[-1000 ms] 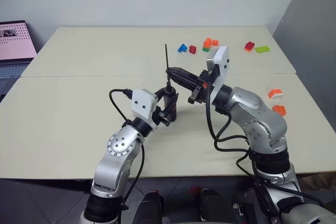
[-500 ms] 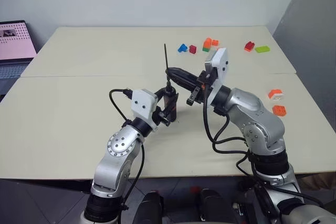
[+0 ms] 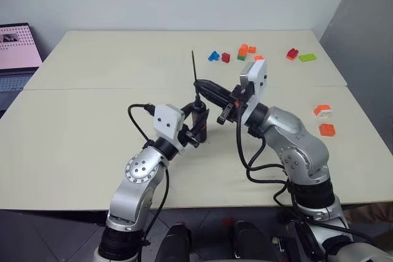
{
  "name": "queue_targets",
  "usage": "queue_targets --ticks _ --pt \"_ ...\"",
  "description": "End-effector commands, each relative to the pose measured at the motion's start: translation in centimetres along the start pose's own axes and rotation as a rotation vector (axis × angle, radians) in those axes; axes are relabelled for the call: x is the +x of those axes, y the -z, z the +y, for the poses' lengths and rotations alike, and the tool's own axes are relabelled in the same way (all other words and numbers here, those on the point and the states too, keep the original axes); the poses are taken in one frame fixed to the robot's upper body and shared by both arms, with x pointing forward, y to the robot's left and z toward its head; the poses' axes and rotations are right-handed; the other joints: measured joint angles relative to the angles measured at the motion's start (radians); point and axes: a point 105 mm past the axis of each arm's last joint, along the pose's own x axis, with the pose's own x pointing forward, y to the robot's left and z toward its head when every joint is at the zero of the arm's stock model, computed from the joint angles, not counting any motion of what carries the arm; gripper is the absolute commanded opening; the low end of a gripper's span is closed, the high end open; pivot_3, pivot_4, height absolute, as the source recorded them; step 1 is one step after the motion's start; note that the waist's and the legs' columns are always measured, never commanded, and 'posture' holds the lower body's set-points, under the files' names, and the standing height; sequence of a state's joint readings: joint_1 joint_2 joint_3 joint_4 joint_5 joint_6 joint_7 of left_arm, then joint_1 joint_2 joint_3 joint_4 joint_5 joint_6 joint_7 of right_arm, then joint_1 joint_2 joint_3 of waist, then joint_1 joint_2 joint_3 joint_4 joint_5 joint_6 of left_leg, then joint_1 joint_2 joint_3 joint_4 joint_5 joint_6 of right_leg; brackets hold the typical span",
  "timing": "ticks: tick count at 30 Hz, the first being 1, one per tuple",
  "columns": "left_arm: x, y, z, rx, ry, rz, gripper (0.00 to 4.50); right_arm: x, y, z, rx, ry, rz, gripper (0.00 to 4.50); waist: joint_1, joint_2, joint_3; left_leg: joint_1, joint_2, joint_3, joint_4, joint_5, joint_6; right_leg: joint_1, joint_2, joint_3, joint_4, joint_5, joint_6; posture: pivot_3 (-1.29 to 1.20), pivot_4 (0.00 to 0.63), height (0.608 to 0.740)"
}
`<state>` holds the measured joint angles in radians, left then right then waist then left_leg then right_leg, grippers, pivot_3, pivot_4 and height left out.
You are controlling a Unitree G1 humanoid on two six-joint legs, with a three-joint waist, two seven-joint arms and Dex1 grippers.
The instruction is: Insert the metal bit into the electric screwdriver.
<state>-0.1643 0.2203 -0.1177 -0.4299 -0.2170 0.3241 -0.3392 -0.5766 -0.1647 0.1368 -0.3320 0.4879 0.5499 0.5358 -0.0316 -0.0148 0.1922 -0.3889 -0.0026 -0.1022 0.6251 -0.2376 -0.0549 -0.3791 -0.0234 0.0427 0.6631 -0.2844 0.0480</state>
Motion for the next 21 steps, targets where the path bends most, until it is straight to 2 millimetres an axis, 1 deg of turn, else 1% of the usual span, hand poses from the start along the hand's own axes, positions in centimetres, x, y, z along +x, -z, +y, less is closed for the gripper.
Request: queue_targets --ticks 1,13,21 --pt "-0.2 1.0 0.1 -0.013 -0.007 0.044 1.64 0.0 -1.9 0.3 -0.035 -0.015 -0.065 0.0 0.0 0.0 0.0 -0.001 0.0 0.0 0.0 0.0 0.0 0.0 0.0 0.0 0.0 0.0 0.0 0.0 0.15 0.74" --pt "-0.3 1.0 0.1 -0.014 -0.01 0.045 1.64 -0.4 -1.0 0.5 -0.05 -0.022 -0.034 0.0 0.0 0.0 0.0 -0.004 0.0 -0.001 0.0 0.0 0.0 -0.003 0.0 -0.001 0.0 0.0 0.0 0.0 0.15 0.74" --pt "-0.3 0.9 0.0 -0.012 -0.004 0.045 1.64 -0.4 0.3 1.1 -0.029 -0.059 0.052 0.0 0.0 0.0 0.0 -0.004 0.0 -0.001 0.0 0.0 0.0 -0.003 0.0 -0.001 0.0 0.0 0.0 0.0 0.15 0.74"
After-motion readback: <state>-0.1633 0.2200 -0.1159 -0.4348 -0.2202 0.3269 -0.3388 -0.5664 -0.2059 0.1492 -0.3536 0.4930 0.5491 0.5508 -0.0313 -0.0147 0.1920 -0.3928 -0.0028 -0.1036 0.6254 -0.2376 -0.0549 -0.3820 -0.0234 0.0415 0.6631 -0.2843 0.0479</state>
